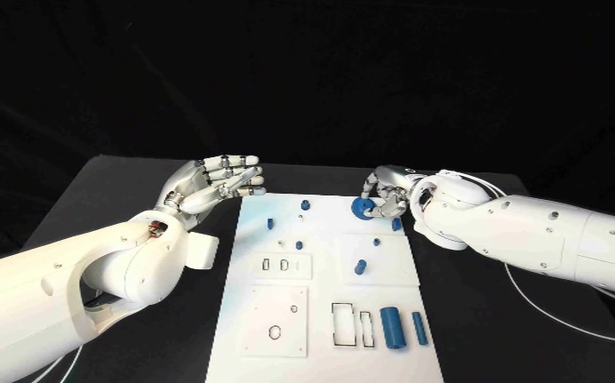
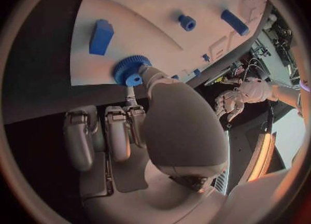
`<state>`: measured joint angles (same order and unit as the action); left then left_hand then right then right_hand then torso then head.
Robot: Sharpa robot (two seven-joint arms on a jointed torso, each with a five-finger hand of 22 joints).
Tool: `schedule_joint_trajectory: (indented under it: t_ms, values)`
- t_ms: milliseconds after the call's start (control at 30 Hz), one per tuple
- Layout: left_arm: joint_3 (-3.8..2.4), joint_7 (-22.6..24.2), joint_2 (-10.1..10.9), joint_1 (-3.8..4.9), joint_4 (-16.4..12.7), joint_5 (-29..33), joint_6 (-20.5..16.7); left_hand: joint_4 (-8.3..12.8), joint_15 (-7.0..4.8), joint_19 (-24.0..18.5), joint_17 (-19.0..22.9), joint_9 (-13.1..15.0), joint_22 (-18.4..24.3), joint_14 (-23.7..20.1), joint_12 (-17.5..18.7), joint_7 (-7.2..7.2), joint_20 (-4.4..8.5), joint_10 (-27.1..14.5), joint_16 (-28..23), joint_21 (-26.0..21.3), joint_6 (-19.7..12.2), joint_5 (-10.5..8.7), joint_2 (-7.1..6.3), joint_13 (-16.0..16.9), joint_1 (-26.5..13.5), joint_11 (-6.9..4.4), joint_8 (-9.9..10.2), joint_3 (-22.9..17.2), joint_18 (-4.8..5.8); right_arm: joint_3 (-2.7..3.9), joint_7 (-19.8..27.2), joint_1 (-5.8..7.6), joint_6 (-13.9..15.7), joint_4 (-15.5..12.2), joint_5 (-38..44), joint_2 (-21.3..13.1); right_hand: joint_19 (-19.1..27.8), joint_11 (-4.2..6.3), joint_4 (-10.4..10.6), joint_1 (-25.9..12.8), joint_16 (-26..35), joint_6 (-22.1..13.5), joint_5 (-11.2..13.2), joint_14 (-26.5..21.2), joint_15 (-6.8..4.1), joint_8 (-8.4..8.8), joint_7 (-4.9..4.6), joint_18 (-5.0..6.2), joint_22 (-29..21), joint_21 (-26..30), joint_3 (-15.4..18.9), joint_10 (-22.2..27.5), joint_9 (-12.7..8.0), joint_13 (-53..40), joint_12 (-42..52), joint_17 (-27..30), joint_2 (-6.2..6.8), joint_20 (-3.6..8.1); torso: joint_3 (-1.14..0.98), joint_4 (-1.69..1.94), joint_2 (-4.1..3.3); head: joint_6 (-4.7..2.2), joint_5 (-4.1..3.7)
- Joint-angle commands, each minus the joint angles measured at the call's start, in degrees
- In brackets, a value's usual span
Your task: Assemble the parts on the task board
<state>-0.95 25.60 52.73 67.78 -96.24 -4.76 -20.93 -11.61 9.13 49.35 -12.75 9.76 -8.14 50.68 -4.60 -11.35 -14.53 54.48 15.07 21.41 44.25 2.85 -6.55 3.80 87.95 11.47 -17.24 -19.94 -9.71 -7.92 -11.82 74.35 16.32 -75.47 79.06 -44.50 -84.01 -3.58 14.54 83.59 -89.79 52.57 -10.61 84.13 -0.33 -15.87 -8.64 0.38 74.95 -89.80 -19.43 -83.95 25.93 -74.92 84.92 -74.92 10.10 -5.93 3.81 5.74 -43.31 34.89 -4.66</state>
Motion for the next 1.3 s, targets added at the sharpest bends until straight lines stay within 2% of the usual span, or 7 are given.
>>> schedule_joint_trajectory:
  t_ms: [33,233,400,567,900,1100,1300]
  values:
    - [-0.04,0.23,-0.17,0.05,-0.06,0.11,0.99,0.08,-0.05,-0.11,-0.09,-0.07,-0.09,0.42,0.26,-3.3,0.16,0.25,0.14,0.31,0.43,0.08,-0.34,-0.09,-0.14,0.19,0.22,-0.29,-0.56,-0.05,0.71,-0.1,4.53,-0.78,3.38,0.18,-5.99,0.38,-0.09,0.34,-0.21,1.52,-0.68,5.87,-0.43,-0.26,0.88,-0.38,15.05,-0.2,-1.04,-2.0,0.07,-10.46,0.36,-15.08,0.0,0.34,-0.02,0.04,0.0,-0.25,0.14]
    - [-0.04,0.17,-0.34,0.05,0.08,0.11,1.01,0.08,-0.05,-0.11,-0.09,-0.07,-0.09,0.42,0.26,-3.3,0.16,0.25,0.14,0.31,0.43,0.08,-0.34,-0.09,-0.14,0.19,0.22,-0.29,-0.56,-0.01,-0.21,-0.03,9.15,-4.76,9.18,0.69,-5.99,0.43,-0.23,-0.17,-0.21,1.83,-1.07,5.87,-0.5,-0.15,0.92,-0.38,15.05,-0.2,-1.7,-2.13,-0.04,-10.58,0.48,-15.08,0.52,0.41,-0.02,0.03,0.07,-0.22,0.6]
    - [-0.04,0.21,-0.54,0.05,0.3,0.11,1.04,0.08,-0.05,-0.11,-0.09,-0.07,-0.09,0.42,0.26,-3.3,0.16,0.25,0.14,0.31,0.43,0.08,-0.34,-0.09,-0.14,0.19,0.22,-0.29,-0.56,0.01,-1.81,0.01,10.48,-8.16,13.41,2.16,-5.99,0.45,-0.15,-1.06,-0.18,2.02,-0.65,5.85,-0.57,0.04,0.98,-0.38,15.05,-0.2,-2.11,-2.16,-0.16,-10.56,0.45,-14.99,1.16,0.47,-0.07,0.17,0.01,-0.34,0.9]
    - [-0.04,0.22,-0.65,0.05,0.38,0.11,1.08,0.08,-0.05,-0.11,-0.09,-0.07,-0.09,0.42,0.26,-3.3,0.16,0.25,0.14,0.31,0.43,0.08,-0.34,-0.09,-0.14,0.19,0.22,-0.29,-0.56,0.02,-2.41,0.02,10.94,-9.43,14.73,3.85,-5.99,0.5,-0.21,-1.15,-0.15,2.09,-0.45,5.84,-0.61,0.08,1.02,-0.38,15.05,-0.2,-2.34,-2.15,-0.19,-10.54,0.42,-14.93,1.21,0.5,-0.02,0.09,0.01,-0.35,1.15]
    - [-0.04,0.24,-1.01,0.05,0.54,0.11,1.08,0.08,-0.05,-0.11,-0.09,-0.07,-0.09,0.42,0.26,-3.3,0.16,0.25,0.14,0.31,0.43,0.08,-0.34,-0.09,-0.14,0.19,0.22,-0.29,-0.56,0.01,-2.24,-0.03,8.8,-8.72,14.91,7.08,-5.99,0.51,-0.25,-1.24,-0.15,2.09,-0.31,5.84,-0.62,0.15,1.01,-0.38,15.05,-0.2,-2.49,-2.17,-0.23,-10.56,0.43,-14.93,1.27,0.52,-0.03,0.08,-0.08,-0.49,1.06]
    - [-0.04,0.22,-1.27,0.06,0.69,0.11,1.17,0.08,-0.05,-0.11,-0.09,-0.07,-0.09,0.42,0.26,-3.3,0.16,0.25,0.14,0.31,0.43,0.08,-0.34,-0.09,-0.14,0.19,0.22,-0.29,-0.56,-0.02,-1.95,-0.21,7.21,-6.47,14.75,9.22,-5.99,0.5,-0.27,-1.36,-0.13,2.05,-0.14,5.82,-0.62,0.23,1.0,-0.38,15.05,-0.2,-2.63,-2.08,-0.27,-10.45,0.32,-14.87,1.31,0.53,-0.03,-0.12,0.01,-0.48,1.04]
    - [-0.05,0.2,-1.37,0.06,1.02,0.09,1.2,0.08,-0.05,-0.11,-0.09,-0.07,-0.09,0.42,0.26,-3.3,0.16,0.25,0.14,0.31,0.43,0.08,-0.34,-0.09,-0.14,0.19,0.22,-0.29,-0.56,-0.05,-1.49,-0.87,6.37,-4.68,14.38,10.78,-5.99,0.49,-0.28,-1.49,-0.1,1.98,-0.14,5.8,-0.6,0.33,0.96,-0.38,15.05,-0.2,-2.73,-1.96,-0.32,-10.31,0.16,-14.79,1.41,0.53,-0.1,0.08,-0.06,-0.44,1.21]
